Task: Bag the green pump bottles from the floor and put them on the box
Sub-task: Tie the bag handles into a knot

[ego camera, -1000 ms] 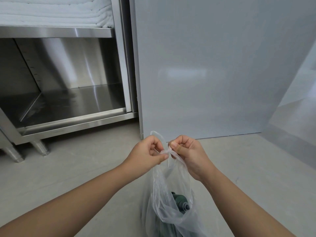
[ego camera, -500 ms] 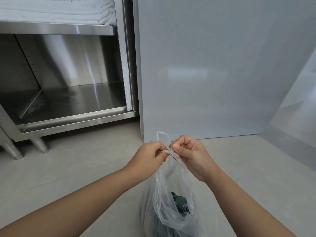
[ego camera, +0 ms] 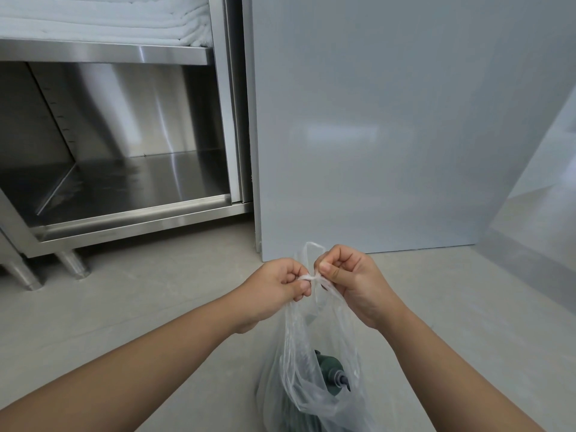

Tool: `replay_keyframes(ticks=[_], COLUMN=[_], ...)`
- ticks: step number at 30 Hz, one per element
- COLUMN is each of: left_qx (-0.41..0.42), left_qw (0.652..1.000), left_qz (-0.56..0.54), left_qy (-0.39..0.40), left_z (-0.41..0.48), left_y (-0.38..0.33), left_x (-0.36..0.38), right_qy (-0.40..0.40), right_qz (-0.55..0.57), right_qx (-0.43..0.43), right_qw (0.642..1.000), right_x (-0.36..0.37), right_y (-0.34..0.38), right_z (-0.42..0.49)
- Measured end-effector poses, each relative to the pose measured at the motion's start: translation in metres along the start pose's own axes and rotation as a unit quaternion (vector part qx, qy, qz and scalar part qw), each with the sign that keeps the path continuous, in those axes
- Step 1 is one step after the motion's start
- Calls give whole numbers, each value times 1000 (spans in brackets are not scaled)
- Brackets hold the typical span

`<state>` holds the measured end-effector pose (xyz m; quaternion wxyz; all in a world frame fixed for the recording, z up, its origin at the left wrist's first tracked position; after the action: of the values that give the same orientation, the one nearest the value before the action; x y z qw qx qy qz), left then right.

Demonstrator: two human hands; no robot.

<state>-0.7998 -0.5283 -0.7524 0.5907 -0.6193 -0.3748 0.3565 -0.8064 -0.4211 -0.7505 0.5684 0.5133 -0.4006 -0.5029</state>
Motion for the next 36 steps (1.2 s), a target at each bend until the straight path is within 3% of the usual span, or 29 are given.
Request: replay_keyframes(ticks=[9, 14, 21, 26, 31, 36], left_qx=[-80, -111, -78, -46, -38, -33], left_qw=[985, 979, 975, 964, 952, 949], left_qz=[-151, -170, -182, -204, -222, -187], left_qy=[5, -12, -104, -163, -206, -250], left_z=[-4, -7, -5, -2, 5, 11], left_y=[13, 16, 19, 17, 20, 25], left_x=[-1, 0, -18, -30, -37, -50], right_qy=[-7, 1, -31, -110, -139, -176], right_qz=[-29, -72, -82, -6, 78, 75], right_qx=[6, -13, -4, 15, 36, 69], right_qw=[1000, 997, 996, 994, 987, 979], right_x=[-1, 3, 3, 4, 8, 5], right_y=[-2, 4, 6, -3, -10, -21], right_z=[-1, -4, -5, -2, 4, 5])
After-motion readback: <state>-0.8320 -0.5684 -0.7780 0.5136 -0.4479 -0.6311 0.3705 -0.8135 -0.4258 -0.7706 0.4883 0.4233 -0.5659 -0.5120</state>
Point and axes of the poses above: each hand's wrist, its own z-axis towards the middle knuckle, its own x-axis out of the palm, y = z × x, the point moved 9 cm from there along z, towards the middle knuckle, and after that the axes turned 14 degrees about -z, right-handed, at the moved point
